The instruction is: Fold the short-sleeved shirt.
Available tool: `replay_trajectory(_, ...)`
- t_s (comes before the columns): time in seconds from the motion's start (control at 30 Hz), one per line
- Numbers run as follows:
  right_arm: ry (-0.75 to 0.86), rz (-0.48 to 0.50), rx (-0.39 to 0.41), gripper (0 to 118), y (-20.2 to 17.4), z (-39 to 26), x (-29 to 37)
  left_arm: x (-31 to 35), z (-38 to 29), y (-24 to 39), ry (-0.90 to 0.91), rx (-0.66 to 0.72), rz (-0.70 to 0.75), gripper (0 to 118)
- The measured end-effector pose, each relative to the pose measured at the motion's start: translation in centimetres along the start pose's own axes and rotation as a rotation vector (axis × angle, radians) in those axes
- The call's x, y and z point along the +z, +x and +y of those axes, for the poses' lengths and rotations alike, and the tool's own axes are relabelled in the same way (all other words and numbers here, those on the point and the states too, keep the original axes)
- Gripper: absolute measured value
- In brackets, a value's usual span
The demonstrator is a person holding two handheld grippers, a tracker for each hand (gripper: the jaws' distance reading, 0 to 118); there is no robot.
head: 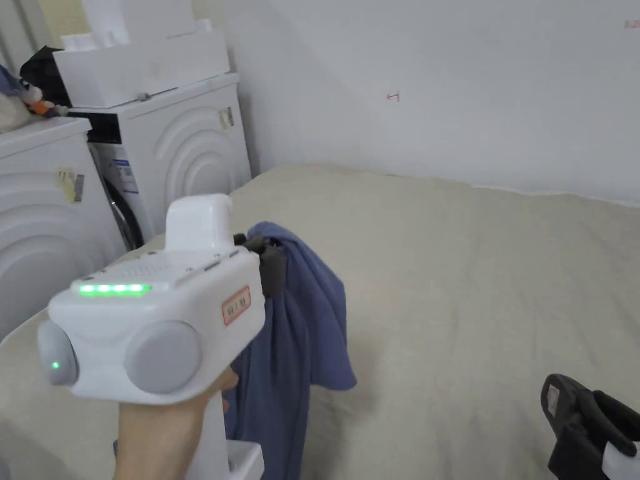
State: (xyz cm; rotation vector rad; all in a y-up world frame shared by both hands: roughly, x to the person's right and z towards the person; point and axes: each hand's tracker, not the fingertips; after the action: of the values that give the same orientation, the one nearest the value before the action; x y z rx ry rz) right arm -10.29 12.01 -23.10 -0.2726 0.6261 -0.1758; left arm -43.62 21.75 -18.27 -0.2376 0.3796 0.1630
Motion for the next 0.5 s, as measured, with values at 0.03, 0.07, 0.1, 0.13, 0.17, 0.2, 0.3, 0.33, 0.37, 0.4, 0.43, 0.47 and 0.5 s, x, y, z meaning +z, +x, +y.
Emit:
replay_trajectory(0.03,0.017,-0.01,-0.003,0,0.4,0.3,0.7,0.5,0.9,1.2,0.023,-0.012,-0.02,8)
replay_trajectory(0.07,0.036,-0.025,-0.005,0,1.1,0.7,1.7,0.8,1.5,2.1,0.046,-0.032,-0.045,8)
replay_trajectory(0.1,0.05,-0.039,-0.005,0,1.5,1.0,2.4,1.1,2.1,3.3,0.059,-0.048,-0.072,8)
replay_trajectory(0.13,0.068,-0.061,-0.007,0,1.7,1.6,3.3,1.3,2.7,4.8,0.071,-0.059,-0.108,8)
replay_trajectory(0.17,0.086,-0.084,-0.01,0,2.4,1.9,4.2,1.5,3.4,6.3,0.08,-0.071,-0.152,8)
replay_trajectory(0.2,0.099,-0.1,-0.013,0,3.0,2.2,5.0,1.5,3.7,7.6,0.086,-0.077,-0.192,8)
replay_trajectory(0.3,0.148,-0.171,-0.029,0,4.7,3.3,7.7,1.4,4.9,12.5,0.109,-0.115,-0.308,8)
replay_trajectory(0.33,0.16,-0.198,-0.03,0,5.5,3.6,8.8,1.3,5.0,14.3,0.118,-0.144,-0.347,8)
replay_trajectory(0.37,0.172,-0.23,-0.029,0,6.3,3.9,9.9,1.2,5.0,16.2,0.124,-0.166,-0.384,8)
replay_trajectory(0.4,0.183,-0.257,-0.026,0,7.3,4.0,10.5,1.1,4.8,17.8,0.128,-0.18,-0.418,8)
replay_trajectory(0.43,0.198,-0.293,-0.023,0,8.3,4.2,11.5,0.9,4.6,19.7,0.117,-0.2,-0.479,8)
replay_trajectory(0.47,0.207,-0.331,-0.022,0,9.0,4.4,12.4,0.9,4.1,21.7,0.103,-0.204,-0.539,8)
replay_trajectory(0.5,0.216,-0.362,-0.023,0,9.8,4.6,13.2,0.7,3.5,23.1,0.097,-0.209,-0.582,8)
